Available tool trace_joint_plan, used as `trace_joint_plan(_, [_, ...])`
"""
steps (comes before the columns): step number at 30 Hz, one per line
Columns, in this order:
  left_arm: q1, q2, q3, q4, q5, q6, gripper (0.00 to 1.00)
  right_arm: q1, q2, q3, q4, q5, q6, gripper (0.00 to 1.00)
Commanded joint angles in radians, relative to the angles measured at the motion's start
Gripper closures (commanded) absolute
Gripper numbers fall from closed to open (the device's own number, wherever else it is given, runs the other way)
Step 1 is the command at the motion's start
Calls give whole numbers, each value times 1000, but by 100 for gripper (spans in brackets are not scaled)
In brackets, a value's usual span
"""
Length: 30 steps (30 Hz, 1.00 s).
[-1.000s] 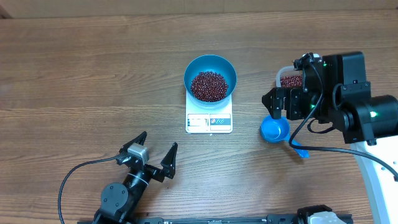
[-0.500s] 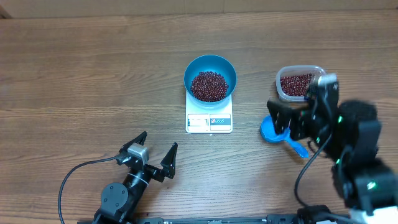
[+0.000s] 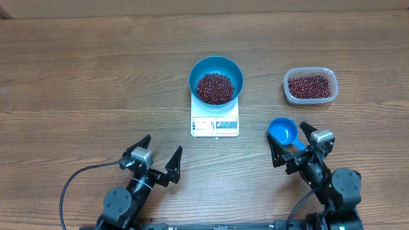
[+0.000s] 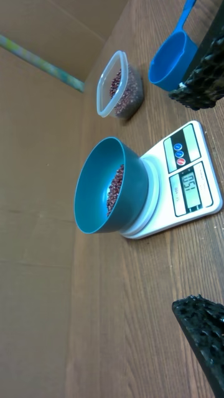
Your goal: Scoop item into bowl and weigh 150g on scale
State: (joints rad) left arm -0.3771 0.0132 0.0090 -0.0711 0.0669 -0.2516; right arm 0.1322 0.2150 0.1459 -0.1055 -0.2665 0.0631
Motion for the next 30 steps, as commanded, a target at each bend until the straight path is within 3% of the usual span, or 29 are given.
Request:
trace_joint_plan(1, [12,-9,-4,-3,-8,27,0,-3,-63,-26,28,3,18,0])
trace_joint_plan(13, [12,-9,-4,-3,-8,27,0,-3,-213,-29,60,187,18,0])
trace_joint_plan(21, [12,-9,-4,-3,-8,27,0,-2,-213,-139,27,111,19,0])
trace_joint_plan(30, [12,-9,-4,-3,-8,27,0,-1,-213,-138,37,127,26,0])
